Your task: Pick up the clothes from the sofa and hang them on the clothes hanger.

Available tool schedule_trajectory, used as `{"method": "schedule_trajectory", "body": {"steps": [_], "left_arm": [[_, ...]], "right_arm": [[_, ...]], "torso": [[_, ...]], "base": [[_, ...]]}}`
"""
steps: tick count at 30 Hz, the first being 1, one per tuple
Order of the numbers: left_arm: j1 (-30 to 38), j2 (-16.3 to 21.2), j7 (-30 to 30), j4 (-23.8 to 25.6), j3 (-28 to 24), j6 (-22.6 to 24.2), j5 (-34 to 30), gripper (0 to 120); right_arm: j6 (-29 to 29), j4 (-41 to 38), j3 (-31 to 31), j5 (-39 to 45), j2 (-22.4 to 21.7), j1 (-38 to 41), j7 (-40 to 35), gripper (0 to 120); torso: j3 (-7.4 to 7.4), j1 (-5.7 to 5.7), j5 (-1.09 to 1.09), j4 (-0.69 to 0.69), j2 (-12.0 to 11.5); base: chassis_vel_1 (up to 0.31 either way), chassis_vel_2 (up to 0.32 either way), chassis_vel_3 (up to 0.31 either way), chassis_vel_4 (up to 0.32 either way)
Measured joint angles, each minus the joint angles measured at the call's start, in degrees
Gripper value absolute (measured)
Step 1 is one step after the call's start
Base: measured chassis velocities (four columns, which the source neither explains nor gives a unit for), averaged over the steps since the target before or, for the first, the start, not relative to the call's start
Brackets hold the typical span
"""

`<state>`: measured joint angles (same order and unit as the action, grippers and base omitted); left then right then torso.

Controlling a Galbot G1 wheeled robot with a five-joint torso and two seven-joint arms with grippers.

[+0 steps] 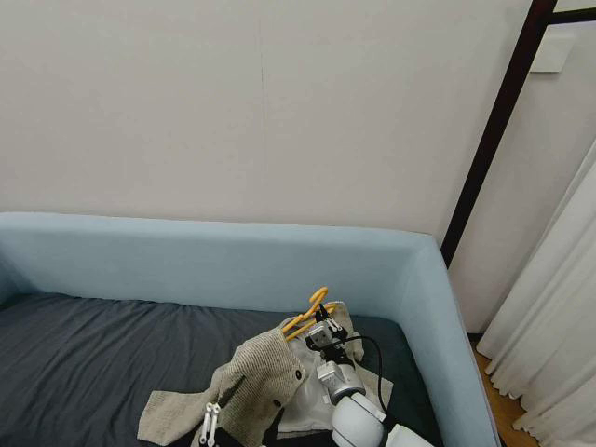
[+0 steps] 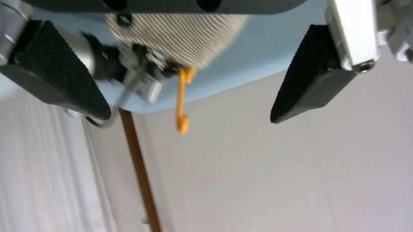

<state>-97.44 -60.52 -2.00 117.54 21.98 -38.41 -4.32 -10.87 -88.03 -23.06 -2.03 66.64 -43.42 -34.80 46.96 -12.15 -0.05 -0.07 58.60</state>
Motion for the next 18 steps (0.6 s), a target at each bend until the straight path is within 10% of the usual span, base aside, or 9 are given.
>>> {"method": "schedule_trajectory", "body": {"steps": [9,18], "left_arm": [[10.2,12.4,4.6,-0.1,-3.1,27.1,-20.3,100],[15.2,16.0,6.0,-0.3,-6.5,36.1,-27.2,100]], "right_arm": [[0.1,1.8,-1.3,-4.2,2.0,-0.5,0.2,4],[-0.6,2.8,-1.9,-7.4,3.6,-0.1,0.0,4]], "torso": [[0.0,-0.01,-0.01,-0.02,0.0],[0.01,0.0,0.0,-0.01,0.0]], "base": [[0.0,0.0,0.0,0.0],[0.0,0.0,0.0,0.0]]}}
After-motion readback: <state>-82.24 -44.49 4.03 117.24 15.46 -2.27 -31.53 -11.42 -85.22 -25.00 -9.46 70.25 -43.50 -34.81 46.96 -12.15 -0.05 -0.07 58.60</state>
